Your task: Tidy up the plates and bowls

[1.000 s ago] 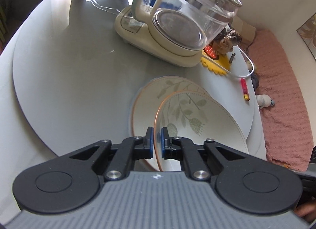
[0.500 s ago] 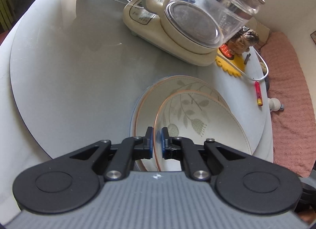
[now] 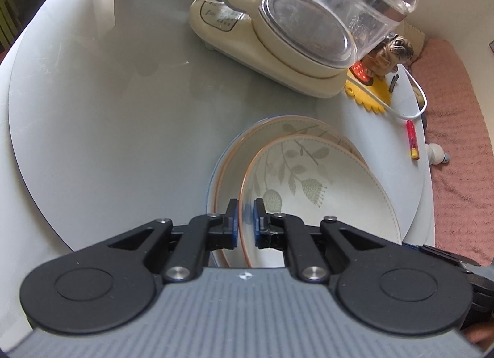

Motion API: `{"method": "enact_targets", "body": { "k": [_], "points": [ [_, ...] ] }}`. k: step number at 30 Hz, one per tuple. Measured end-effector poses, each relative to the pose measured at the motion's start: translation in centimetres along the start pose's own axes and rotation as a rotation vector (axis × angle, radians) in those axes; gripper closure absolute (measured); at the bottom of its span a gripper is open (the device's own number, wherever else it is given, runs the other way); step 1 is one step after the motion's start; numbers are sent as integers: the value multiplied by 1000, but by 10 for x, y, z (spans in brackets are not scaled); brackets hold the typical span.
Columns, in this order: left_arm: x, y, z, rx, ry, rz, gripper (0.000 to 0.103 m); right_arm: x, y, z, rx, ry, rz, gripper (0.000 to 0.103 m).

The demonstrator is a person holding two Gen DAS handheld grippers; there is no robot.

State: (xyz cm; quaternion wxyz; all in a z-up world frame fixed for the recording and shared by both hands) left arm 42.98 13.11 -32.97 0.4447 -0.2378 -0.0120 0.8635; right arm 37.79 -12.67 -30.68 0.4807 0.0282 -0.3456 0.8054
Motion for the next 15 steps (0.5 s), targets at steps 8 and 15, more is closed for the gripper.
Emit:
{"method": "enact_targets", "body": {
  "k": [8, 15],
  "points": [
    [3, -3, -7, 13, -12, 12, 92, 1, -5, -4, 1, 39, -3, 84],
    [6, -6, -5, 30, 13, 38, 92, -3, -13, -13, 12, 83, -7, 84]
  ]
}}
Point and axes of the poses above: each gripper's, at about its wrist camera, not at the fingertips, and z roughly against the way its jaws point, x to its left, y to its underside, the point moved 8 cm from there along -z, roughly the way its jaws point, and after that the axes turned 13 degrees about z, right-handed, at the moved point
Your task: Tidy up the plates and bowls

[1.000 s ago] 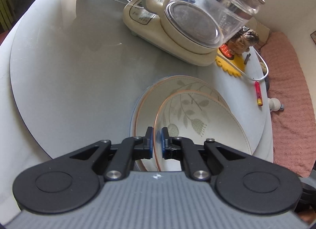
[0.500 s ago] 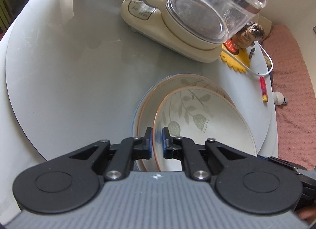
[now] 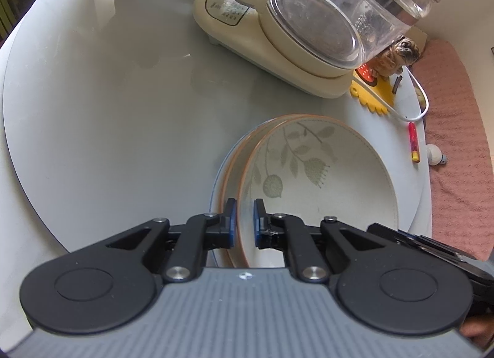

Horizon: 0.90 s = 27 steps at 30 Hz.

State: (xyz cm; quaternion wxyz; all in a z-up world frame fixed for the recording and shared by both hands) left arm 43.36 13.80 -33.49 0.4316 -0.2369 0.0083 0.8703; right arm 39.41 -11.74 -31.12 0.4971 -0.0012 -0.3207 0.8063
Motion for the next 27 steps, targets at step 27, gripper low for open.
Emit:
{"method": "enact_targets", "body": {
  "k": [27],
  "points": [
    [23, 46, 46, 37, 31, 68, 87, 8, -5, -5, -13, 65, 67, 84]
  ]
}}
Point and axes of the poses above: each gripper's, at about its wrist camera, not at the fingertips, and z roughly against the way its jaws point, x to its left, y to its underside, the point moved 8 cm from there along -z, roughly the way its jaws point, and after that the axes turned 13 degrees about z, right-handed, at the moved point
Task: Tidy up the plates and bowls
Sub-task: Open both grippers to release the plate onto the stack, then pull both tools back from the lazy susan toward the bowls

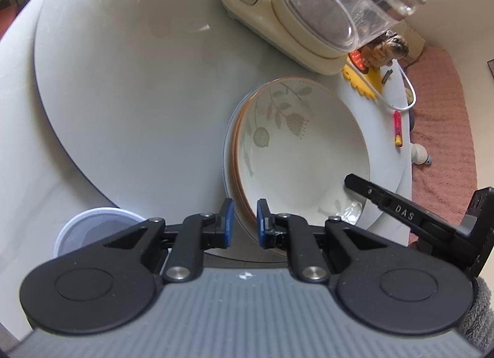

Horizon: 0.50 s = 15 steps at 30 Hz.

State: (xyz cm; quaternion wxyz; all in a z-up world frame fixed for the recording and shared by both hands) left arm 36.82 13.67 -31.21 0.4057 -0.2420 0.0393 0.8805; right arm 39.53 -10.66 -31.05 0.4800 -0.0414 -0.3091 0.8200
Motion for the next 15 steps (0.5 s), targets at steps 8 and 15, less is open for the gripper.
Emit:
{"method": "enact_targets", "body": {
  "k": [8, 15],
  "points": [
    [-4, 0, 52, -157, -44, -78, 87, 6, -21, 45, -135, 70, 32, 84],
    [-29, 10, 117, -250, -73, -176, 87, 27, -43, 108, -254, 70, 32, 84]
  ]
}}
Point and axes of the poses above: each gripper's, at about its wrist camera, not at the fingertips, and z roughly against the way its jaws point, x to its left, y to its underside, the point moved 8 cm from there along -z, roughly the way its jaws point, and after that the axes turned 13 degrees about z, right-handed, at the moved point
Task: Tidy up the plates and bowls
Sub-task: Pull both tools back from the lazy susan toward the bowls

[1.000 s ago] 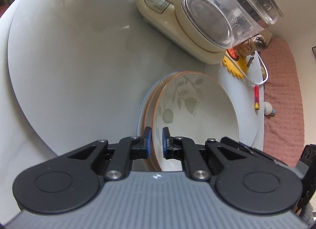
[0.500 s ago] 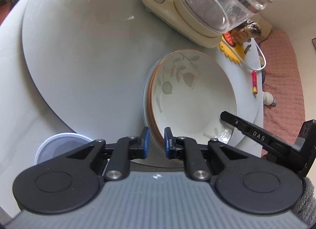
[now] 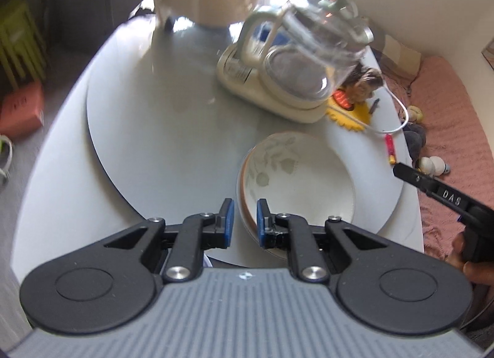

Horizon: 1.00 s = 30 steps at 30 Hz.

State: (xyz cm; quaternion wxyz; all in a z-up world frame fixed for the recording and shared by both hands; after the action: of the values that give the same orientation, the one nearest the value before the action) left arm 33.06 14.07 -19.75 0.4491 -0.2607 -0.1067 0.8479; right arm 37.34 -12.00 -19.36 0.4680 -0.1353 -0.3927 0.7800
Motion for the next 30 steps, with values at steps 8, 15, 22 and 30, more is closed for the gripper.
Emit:
{"method": "enact_targets", "body": {
  "k": [8, 15, 22, 30],
  "points": [
    [-26, 0, 79, -118, 69, -80, 87, 32, -23, 73, -83, 33, 12, 84],
    [-20, 21, 135, -173, 104, -130, 87, 55, -15, 139, -152, 68, -53, 84],
    [2, 52, 184, -239, 116, -175, 87, 82, 11, 180, -172, 158, -60, 84],
    [29, 88, 215, -250, 137, -176, 87, 129, 37, 199, -166, 117, -45, 84]
  ]
}}
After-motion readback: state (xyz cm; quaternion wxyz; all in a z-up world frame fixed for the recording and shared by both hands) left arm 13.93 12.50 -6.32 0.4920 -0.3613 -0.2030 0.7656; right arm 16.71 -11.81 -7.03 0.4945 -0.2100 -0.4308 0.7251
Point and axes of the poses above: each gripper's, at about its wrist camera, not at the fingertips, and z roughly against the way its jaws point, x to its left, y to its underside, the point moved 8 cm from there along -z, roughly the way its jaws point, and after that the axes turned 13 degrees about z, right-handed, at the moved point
